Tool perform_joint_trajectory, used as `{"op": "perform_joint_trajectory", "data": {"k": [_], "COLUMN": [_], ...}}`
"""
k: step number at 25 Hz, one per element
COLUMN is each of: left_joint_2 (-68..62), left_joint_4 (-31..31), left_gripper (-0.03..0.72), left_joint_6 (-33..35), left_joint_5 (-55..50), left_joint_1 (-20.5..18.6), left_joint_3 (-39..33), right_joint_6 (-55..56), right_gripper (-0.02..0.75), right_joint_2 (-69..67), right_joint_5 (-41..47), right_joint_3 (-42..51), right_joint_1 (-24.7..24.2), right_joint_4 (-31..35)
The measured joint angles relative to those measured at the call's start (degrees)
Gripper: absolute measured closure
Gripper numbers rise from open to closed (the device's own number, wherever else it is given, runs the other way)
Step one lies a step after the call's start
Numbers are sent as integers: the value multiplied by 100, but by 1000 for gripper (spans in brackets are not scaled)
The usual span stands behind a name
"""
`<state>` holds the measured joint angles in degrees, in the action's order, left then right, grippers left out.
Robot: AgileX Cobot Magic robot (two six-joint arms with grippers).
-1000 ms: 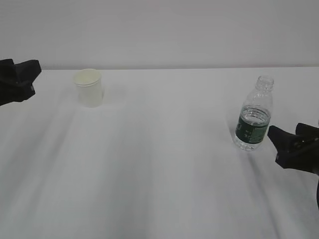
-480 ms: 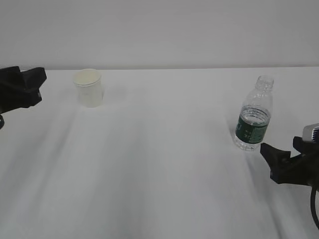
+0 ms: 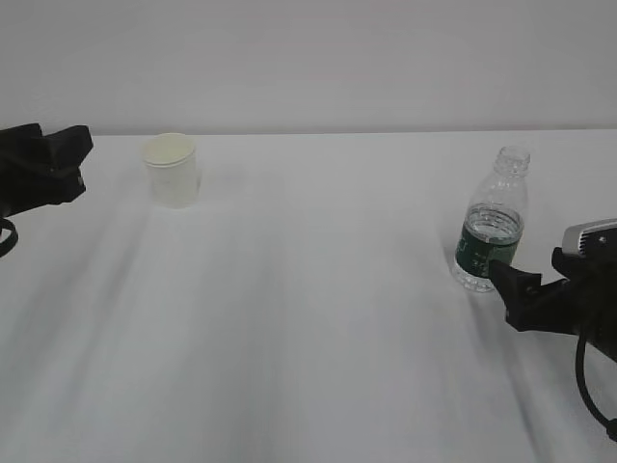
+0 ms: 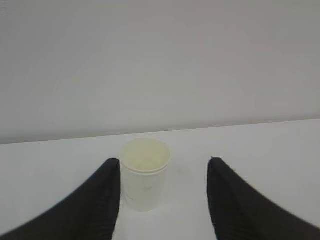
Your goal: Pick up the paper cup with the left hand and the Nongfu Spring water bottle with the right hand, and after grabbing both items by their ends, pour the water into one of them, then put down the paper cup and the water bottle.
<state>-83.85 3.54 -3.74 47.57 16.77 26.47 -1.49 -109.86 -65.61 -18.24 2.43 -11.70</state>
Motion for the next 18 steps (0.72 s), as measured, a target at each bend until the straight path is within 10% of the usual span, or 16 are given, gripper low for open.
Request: {"op": "perform_joint_trajectory", "data": {"k": [18], "left_joint_2": [0], "left_joint_4": [-22], "left_gripper": [290], "left_joint_6": [0], "left_joint_5": [35], "left_joint_1": [0], "left_joint_3": [0], "right_joint_6": [149], "right_gripper": [74], "right_joint_2": [-212], "right_joint_5": [-22], "right_joint_3": [-330], "right_joint_1": [0], "right_joint_4": [-19]}}
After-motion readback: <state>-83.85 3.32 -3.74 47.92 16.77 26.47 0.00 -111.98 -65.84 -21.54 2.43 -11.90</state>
